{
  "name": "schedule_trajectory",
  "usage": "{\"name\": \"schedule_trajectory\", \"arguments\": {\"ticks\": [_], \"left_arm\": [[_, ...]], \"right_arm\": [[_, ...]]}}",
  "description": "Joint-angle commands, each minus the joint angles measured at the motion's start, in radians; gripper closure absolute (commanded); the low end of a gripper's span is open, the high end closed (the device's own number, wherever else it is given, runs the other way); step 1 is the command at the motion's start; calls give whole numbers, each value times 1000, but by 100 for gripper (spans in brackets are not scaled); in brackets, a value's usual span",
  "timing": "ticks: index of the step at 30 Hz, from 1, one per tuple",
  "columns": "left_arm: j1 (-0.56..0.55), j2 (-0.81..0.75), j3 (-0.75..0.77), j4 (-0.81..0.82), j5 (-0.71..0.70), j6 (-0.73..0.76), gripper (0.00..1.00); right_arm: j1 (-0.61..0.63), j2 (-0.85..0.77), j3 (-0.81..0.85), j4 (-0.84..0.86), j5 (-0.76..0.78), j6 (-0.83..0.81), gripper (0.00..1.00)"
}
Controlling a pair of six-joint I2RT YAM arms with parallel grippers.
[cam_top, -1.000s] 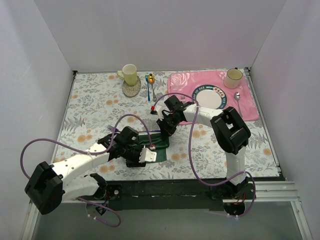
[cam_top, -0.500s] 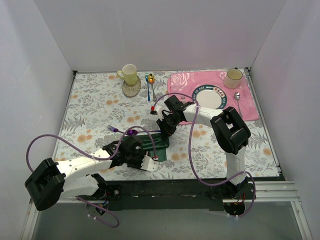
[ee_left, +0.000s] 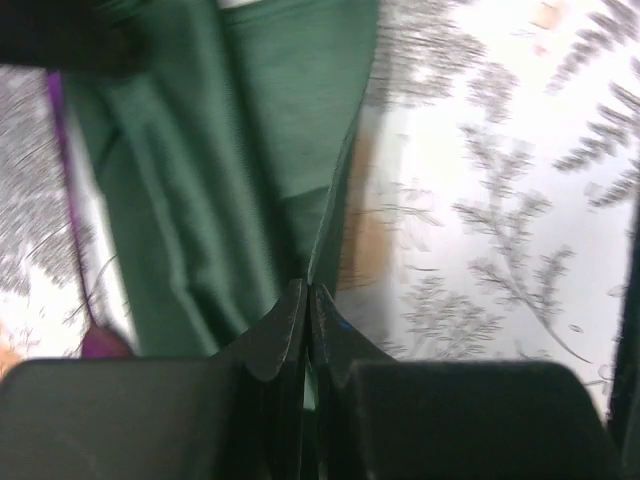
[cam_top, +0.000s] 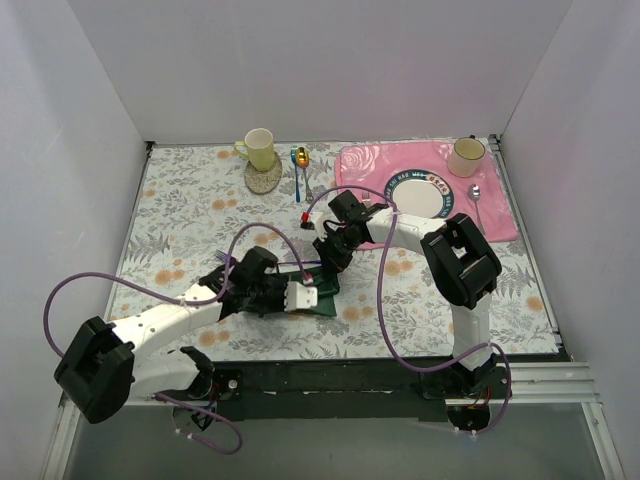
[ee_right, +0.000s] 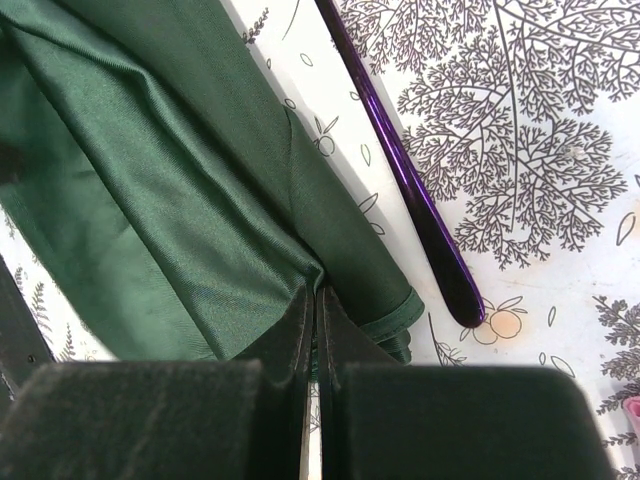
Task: Fold the napkin into a case and place the utensils inside
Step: Fold the 2/3-rectangle-folded napkin at the center of the board.
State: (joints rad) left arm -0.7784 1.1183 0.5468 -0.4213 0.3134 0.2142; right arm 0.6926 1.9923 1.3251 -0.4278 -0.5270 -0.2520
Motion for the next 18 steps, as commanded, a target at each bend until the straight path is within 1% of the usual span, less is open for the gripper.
{"name": "schedule_trajectory", "arguments": {"ticks": [1, 3, 9, 13, 14, 18], "left_arm": [[158, 58, 103, -19, 151, -91, 100], [217, 95, 137, -23, 203, -105, 100], [335, 193, 194, -17, 308, -185, 100], [392, 280, 216, -28, 345, -207, 100], [396, 288, 217, -24, 345, -234, 100], [427, 331, 223, -19, 358, -249, 100]], "right_arm": [[2, 3, -7, 0, 39, -36, 99], [4, 3, -6, 0, 36, -36, 99], [2, 2, 0, -5, 35, -46, 99], [4, 0, 3, -9, 33, -49, 99], [4, 0, 6, -11, 29, -49, 99], [4, 2, 22, -26, 9, -40, 99]]}}
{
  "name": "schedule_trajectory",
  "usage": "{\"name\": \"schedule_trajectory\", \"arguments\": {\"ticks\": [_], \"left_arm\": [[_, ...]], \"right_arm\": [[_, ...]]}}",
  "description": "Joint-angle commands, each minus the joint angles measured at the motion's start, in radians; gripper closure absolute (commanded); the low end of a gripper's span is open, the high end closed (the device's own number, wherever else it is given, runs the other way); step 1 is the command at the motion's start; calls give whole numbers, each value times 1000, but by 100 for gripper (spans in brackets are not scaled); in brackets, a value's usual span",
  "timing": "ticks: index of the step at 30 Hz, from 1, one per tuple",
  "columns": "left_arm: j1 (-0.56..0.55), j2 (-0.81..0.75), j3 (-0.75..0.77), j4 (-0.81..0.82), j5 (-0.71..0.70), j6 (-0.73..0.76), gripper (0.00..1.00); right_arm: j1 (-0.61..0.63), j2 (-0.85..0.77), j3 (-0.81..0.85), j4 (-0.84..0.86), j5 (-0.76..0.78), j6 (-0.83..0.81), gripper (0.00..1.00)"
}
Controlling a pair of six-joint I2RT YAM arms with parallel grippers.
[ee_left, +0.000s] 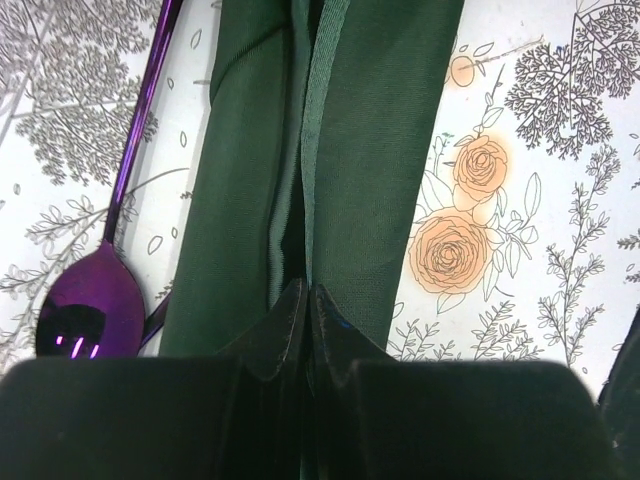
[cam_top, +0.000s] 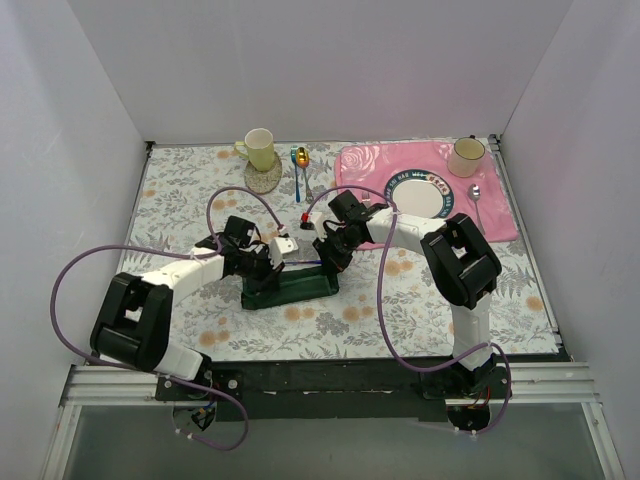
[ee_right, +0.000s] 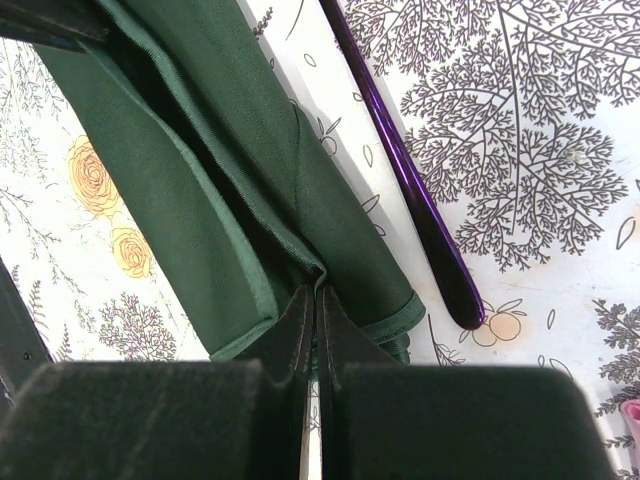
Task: Fold the napkin into a case and place the utensils inside
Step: Fold the 2/3-rectangle-folded napkin at the center of the board.
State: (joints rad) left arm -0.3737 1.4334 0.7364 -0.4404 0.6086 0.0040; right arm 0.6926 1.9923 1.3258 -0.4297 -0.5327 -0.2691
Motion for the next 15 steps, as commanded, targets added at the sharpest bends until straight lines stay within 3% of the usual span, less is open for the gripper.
{"name": "schedule_trajectory", "arguments": {"ticks": [1, 11, 15], "left_arm": [[25, 22, 34, -1, 68, -39, 100], [48, 76, 35, -17, 86, -24, 100], [59, 88, 38, -18, 91, -24, 100]], "right_arm": [[4, -1, 24, -26, 5, -18, 99], [-27, -16, 116, -119, -67, 50, 73], [-33, -18, 118, -133, -96, 53, 56]]}}
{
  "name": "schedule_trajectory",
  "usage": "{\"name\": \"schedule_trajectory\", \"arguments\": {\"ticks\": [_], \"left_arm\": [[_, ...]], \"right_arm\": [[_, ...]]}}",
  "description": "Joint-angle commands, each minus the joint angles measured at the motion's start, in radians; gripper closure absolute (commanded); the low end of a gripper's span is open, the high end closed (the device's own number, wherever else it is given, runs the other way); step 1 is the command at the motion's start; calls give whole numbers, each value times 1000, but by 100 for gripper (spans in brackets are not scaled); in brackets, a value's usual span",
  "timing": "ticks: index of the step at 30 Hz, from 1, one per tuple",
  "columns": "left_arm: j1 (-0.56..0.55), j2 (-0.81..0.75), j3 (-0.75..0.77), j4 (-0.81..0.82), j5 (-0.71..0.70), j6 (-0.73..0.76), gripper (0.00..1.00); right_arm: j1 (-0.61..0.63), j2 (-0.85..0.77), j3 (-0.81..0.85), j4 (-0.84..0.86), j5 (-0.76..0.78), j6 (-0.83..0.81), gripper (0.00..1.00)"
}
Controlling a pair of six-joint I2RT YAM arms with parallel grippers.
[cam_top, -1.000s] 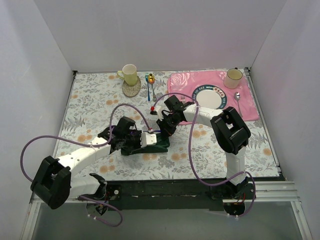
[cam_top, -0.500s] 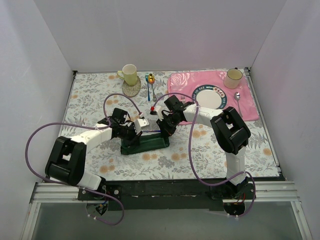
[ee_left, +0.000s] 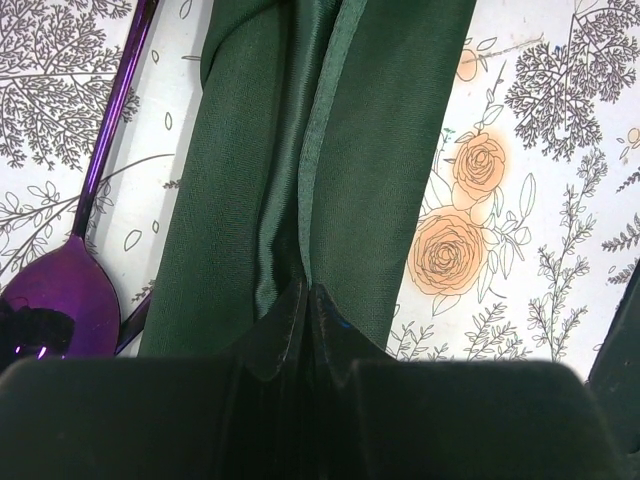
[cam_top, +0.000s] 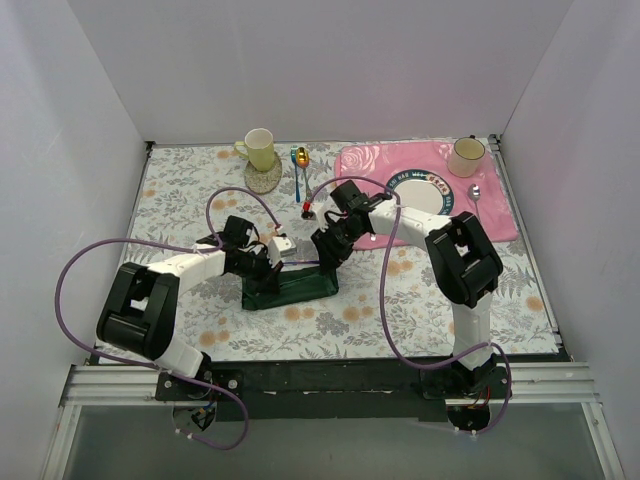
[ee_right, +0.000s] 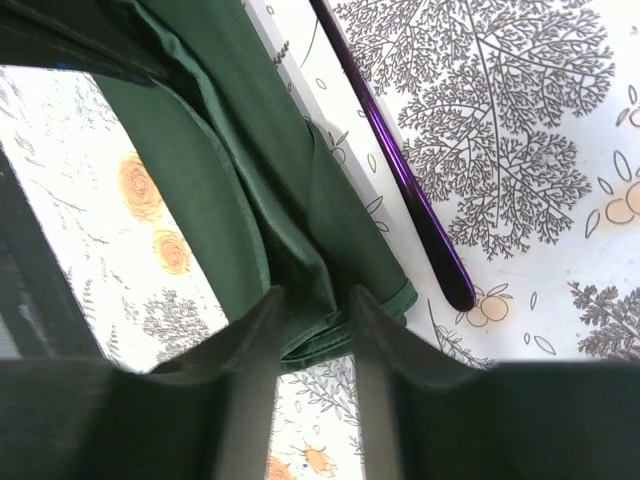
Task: Fold the napkin into a case and place the utensils inside
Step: Fold the 2/3-rectangle-folded napkin at the center of the board.
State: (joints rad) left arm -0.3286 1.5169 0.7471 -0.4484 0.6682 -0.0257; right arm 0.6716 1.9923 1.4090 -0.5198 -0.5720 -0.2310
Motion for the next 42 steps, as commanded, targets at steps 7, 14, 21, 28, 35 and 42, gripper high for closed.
{"name": "schedule_trajectory", "arguments": {"ticks": [7, 14, 21, 28, 35, 42], "left_arm": [[29, 28, 47, -13, 37, -2, 100], [42, 43, 54, -16, 42, 3, 100], [43, 43, 49, -23, 41, 16, 100], [43, 46, 44, -24, 39, 18, 100], [45, 45, 47, -19, 48, 12, 100], [48, 45, 46, -19, 50, 4, 100]], "right_arm": [[-12, 16, 25, -28, -97, 30, 49], [-12, 17, 15, -19, -153, 42, 46], [-38, 23, 33, -34, -213, 61, 34], [-41, 33, 15, -34, -259, 58, 29], [-37, 51, 4, 23, -167, 70, 47], [-29, 53, -13, 40, -144, 58, 55]]}}
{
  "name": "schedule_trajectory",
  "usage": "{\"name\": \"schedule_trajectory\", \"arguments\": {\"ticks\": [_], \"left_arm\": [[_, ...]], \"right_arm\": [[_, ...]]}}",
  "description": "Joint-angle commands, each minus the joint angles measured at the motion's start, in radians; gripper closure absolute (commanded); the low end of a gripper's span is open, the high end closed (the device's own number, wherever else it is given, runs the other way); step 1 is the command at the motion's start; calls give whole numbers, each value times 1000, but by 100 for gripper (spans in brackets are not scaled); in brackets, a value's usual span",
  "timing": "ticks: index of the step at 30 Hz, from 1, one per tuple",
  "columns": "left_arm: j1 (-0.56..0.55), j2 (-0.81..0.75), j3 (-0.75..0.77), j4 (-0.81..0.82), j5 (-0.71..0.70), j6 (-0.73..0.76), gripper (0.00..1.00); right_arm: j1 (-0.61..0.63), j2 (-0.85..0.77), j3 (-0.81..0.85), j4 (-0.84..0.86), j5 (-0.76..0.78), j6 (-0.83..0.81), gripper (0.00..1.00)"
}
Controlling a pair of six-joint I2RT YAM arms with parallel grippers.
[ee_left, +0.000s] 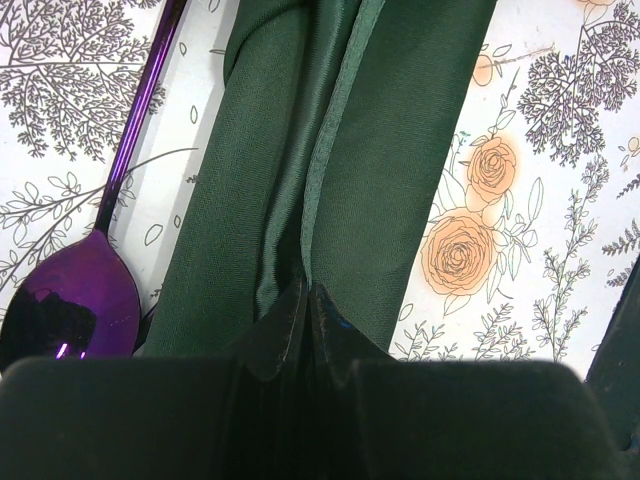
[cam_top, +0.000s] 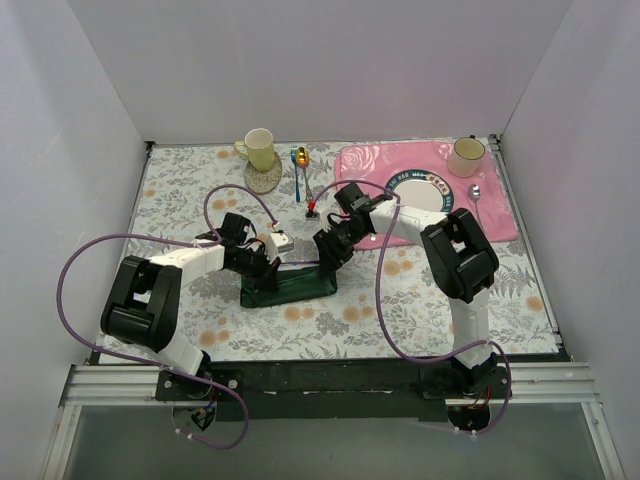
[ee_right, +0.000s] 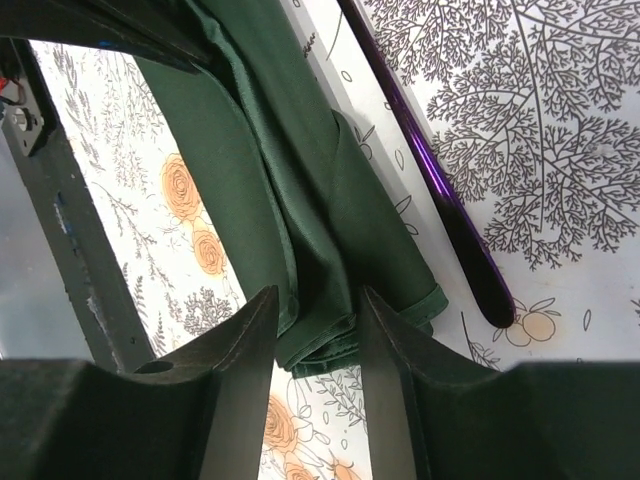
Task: Fold the napkin into a case and place the utensils inside
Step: Fold the 2/3-rectangle-folded napkin at the center of the board, then stuff the top corner of the smaller-rectangle-folded napkin at the center of the board.
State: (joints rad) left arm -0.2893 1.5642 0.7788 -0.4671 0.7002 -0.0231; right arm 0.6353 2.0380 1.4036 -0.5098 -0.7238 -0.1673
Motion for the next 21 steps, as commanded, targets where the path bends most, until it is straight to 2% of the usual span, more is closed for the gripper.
{"name": "schedule_trajectory", "arguments": {"ticks": [1, 3, 4, 6, 7, 9, 10, 12, 13, 16, 20, 21], "left_arm": [[9, -4, 14, -2, 21, 2, 100], [10, -6, 13, -2, 21, -1, 100], [10, -9, 13, -2, 21, -3, 100], [12, -10, 10, -1, 19, -9, 100], [10, -13, 10, -4, 19, -11, 100], [19, -33, 14, -5, 41, -23, 96], [25, -50, 16, -8, 56, -37, 85], [39, -105, 23, -4, 114, -64, 72], [41, -127, 25, 11, 128, -96, 61], [41, -182, 22, 95, 148, -155, 52], [13, -153, 36, 157, 153, -187, 39], [6, -135, 33, 180, 151, -192, 39]], "right_arm": [[9, 8, -9, 31, 7, -8, 58], [9, 8, -9, 36, 11, -9, 63], [9, 13, -8, 34, 9, -9, 72], [9, 13, -5, 37, 7, -15, 84], [9, 10, -6, 39, 6, -17, 97], [9, 7, -8, 37, 3, -23, 99], [9, -1, -11, 45, 3, -24, 99], [9, -15, -26, 56, 3, -26, 99], [9, -18, -29, 60, 1, -28, 99], [9, -38, -43, 76, -11, -29, 99], [9, -70, -67, 97, -20, -35, 99], [9, -74, -71, 103, -22, -38, 99]]}}
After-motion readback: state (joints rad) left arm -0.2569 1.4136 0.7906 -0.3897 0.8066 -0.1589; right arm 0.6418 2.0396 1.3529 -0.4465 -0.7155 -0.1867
